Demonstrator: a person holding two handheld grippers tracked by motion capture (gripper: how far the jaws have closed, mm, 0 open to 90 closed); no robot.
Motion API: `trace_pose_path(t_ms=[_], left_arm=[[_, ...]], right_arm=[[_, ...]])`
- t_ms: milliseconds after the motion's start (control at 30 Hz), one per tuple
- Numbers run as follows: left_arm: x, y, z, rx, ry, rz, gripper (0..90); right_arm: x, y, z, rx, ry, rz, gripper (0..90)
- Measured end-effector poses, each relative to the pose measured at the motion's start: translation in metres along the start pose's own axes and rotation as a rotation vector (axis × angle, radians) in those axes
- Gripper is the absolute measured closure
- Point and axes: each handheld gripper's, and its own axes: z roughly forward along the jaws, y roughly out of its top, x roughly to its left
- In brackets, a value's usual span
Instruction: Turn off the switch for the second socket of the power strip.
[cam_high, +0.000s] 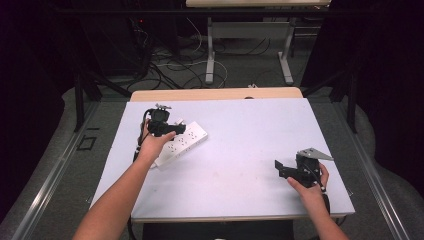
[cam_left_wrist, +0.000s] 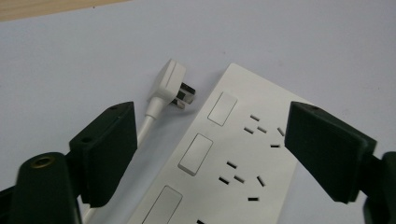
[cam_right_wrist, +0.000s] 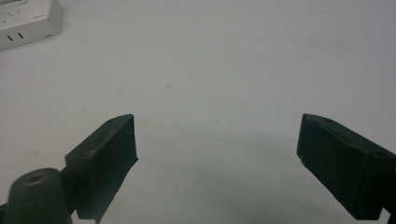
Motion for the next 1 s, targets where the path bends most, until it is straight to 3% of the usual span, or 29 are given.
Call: trace_pose_path(t_ms=[100,233,333,633,1000], left_arm=[[0.000,0.000,-0.003,-0.004,-0.004,-0.001,14.7],[-0.003,-0.002,-0.005,-0.002,-0.018,0.002,3.0],[-0.007,-0.003,-0.007,0.004,-0.044,0.001,0.5],[-0.015,-0.004,-0.013,-0.020,-0.049,0.009,0.4],[-0.018,-0.006,-0.017,-0.008,-0.052,0.024,0.4]], right_arm=[[0.000,0.000,0.000,0.000,0.001,0.001,11.3],[0.000,0.000,0.000,-0.001,0.002,-0.001,11.3],[0.000,0.000,0.000,-0.003,0.001,-0.002,11.3],[0.000,0.000,-0.001,-0.003,0.003,-0.002,11.4],[-0.001,0.000,-0.001,-0.005,0.003,-0.002,11.4]])
